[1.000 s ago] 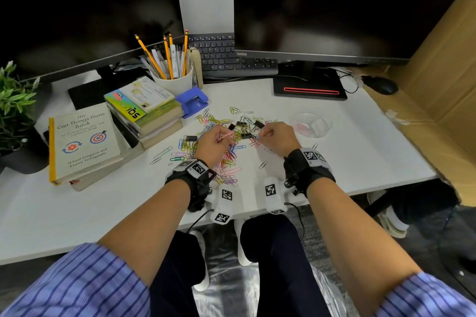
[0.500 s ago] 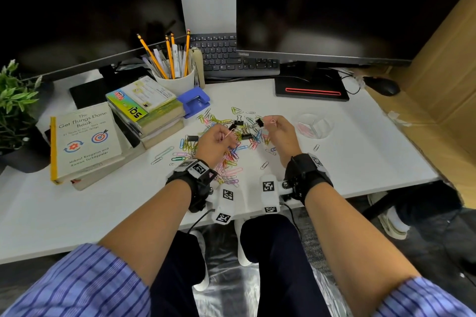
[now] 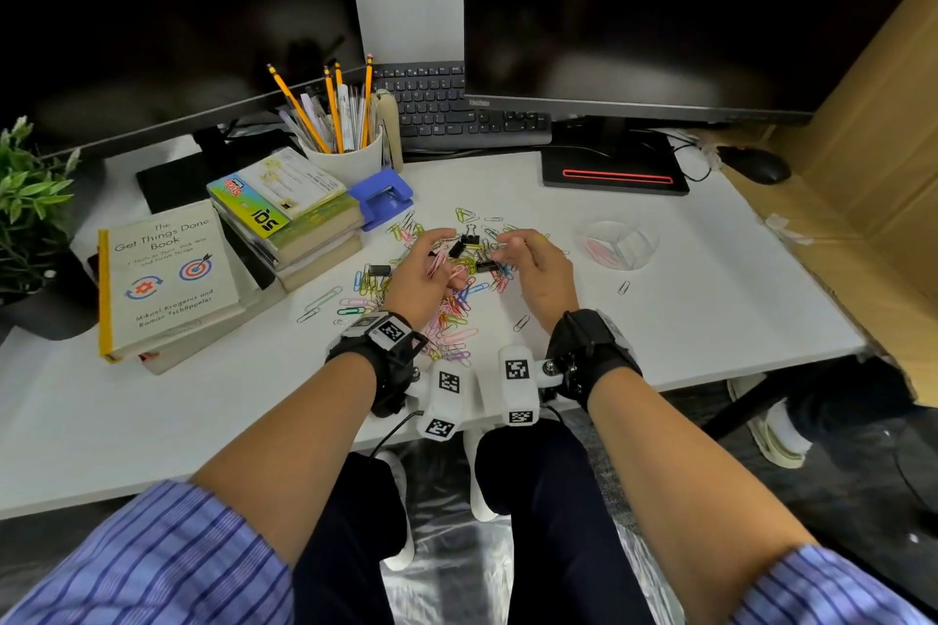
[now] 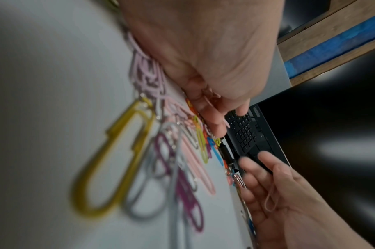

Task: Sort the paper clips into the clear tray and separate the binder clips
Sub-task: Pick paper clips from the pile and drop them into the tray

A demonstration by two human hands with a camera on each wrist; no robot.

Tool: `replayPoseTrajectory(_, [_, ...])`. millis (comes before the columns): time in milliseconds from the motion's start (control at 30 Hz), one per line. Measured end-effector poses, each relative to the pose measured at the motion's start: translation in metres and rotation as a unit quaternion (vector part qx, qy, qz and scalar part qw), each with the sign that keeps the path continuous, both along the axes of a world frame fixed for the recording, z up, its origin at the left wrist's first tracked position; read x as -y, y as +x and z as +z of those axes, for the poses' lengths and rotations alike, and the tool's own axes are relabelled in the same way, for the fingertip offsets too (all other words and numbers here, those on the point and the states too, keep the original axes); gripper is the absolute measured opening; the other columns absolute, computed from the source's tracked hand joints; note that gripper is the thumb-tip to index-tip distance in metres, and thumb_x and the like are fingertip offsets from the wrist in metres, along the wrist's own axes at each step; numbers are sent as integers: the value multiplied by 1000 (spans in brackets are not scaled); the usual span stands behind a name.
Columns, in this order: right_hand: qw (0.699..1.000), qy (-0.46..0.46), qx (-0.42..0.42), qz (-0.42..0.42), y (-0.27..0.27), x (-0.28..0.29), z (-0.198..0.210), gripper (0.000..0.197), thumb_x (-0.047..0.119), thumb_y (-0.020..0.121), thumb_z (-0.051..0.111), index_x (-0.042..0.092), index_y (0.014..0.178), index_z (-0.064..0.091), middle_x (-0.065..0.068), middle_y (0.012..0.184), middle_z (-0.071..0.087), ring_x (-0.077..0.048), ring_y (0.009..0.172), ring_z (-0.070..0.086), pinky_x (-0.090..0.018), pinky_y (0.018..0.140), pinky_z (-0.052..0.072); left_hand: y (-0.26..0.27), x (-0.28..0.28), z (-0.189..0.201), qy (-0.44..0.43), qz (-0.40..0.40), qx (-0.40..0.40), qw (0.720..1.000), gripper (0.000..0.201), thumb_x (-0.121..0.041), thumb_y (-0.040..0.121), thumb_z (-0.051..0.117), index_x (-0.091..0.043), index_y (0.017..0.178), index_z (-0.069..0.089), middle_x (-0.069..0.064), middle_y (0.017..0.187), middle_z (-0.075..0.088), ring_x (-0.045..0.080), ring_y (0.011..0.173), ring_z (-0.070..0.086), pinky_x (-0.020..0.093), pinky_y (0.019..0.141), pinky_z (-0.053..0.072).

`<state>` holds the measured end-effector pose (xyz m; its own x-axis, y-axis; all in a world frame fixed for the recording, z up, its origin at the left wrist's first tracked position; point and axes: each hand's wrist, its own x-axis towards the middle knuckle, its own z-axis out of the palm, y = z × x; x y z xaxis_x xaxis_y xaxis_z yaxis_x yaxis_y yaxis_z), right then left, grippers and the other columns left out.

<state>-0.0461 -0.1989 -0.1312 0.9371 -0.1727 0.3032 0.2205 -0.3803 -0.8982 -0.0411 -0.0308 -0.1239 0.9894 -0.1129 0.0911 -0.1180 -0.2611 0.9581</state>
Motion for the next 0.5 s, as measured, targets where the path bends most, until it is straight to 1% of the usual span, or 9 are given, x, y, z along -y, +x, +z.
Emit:
replayPoseTrajectory(33, [1000,14,2,-6,-1,1,-1,28,24,101,40,10,103,64,0,80,70,-12,82,64,-29,83,50,1,0,0,5,4,-1,1000,33,-3,97,41,-24,119,52,5,83,66,0,61,65,14,59,51])
replayPoseTrajectory(67, [1000,26,1,-15,-1,1,-1,28,22,102,40,9,102,64,1,75,66,-12,76,61,-29,79,50,1,-1,-1,7,8,-1,1000,31,-1,96,40,-23,112,56,7,84,65,1,61,64,15,59,50])
replayPoseTrajectory(133, [999,24,0,-41,-2,3,-1,27,19,102,39,8,101,63,4,71,58,-12,71,55,-19,71,45,1,-1,-2,-1,18,-3,1000,31,2,94,40,-25,89,55,9,84,62,-2,55,59,17,58,47])
replayPoseTrajectory(200, [998,11,0,-55,-1,4,0,27,17,101,39,7,102,64,6,78,57,-14,77,53,-8,67,38,1,-1,-1,-12,24,-11,1000,35,5,92,40,-25,77,49,6,76,59,0,54,55,16,57,43])
replayPoseTrajectory(300, [998,22,-21,-60,1,4,2,27,13,100,38,6,105,63,2,89,59,-12,85,53,-2,69,35,1,-1,1,-6,26,-15,1000,35,5,92,38,-24,75,48,0,69,55,4,61,56,17,61,42])
replayPoseTrajectory(367, [998,30,-24,-56,0,3,2,27,10,100,36,4,106,61,1,87,57,-11,79,51,-1,65,35,2,-2,1,-5,27,-14,1000,34,2,93,39,-26,77,49,-1,68,54,6,62,55,22,67,44])
replayPoseTrajectory(433, [998,25,-28,-50,-2,2,2,26,7,99,35,3,104,61,3,77,53,-9,67,47,-4,59,35,0,-3,2,2,19,-10,1000,25,-10,97,44,-27,80,52,-2,68,54,10,65,53,28,72,44])
replayPoseTrajectory(467, [998,25,-33,-47,-2,2,2,26,5,98,36,3,100,61,5,74,52,-8,65,46,-4,57,34,-2,-2,3,15,10,-3,1000,18,-21,98,47,-25,82,54,-5,69,54,10,64,51,28,72,43])
replayPoseTrajectory(500, [998,26,-41,-46,-2,1,3,25,4,96,37,4,96,62,7,74,53,-7,67,46,-3,57,35,-2,-1,3,36,1,9,999,16,-29,97,48,-23,85,57,-7,69,53,9,63,49,27,70,41])
